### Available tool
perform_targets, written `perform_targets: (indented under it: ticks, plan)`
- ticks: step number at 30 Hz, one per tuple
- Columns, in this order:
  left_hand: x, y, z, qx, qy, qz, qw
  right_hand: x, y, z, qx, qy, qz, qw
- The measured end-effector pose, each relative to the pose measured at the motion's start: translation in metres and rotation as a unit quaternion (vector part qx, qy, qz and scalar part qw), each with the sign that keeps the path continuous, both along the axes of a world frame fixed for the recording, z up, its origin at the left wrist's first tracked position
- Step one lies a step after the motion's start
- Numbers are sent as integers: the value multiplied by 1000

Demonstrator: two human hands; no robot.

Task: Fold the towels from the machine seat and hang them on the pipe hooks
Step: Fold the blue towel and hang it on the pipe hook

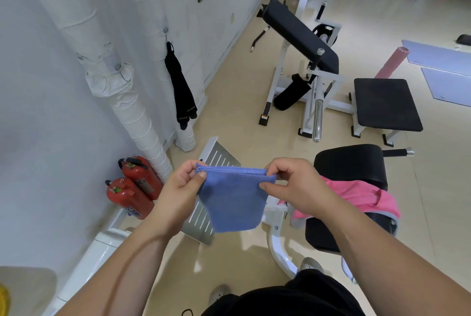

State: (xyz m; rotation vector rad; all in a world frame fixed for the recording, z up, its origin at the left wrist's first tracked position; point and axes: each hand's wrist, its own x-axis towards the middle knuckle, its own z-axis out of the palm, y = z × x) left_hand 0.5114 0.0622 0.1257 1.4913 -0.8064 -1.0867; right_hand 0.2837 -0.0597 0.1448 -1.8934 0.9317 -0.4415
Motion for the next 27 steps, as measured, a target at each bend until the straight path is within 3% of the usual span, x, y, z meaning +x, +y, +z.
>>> perform_targets:
  ticks: [5,11,15,17,19,27]
  plan:
    - [11,-4,8,34,-6,-32,999,6,4,8,109,-114,-22,987]
    - [14,-24,48,61,-31,-312,948,13,5,8,177,-165,-28,970]
    - [-2,-42,66,60,-100,-403,908,14,2,4,168,-185,-47,967]
    - [-4,-50,65,65,-191,-398,895,13,0,1,161,-195,-52,966]
    - [-4,-56,62,94,-224,-383,891,10,-1,-3,182,-186,-46,964]
    - [12,-49,79,108,-185,-249,945,18,-4,-35,209,-25,99,973]
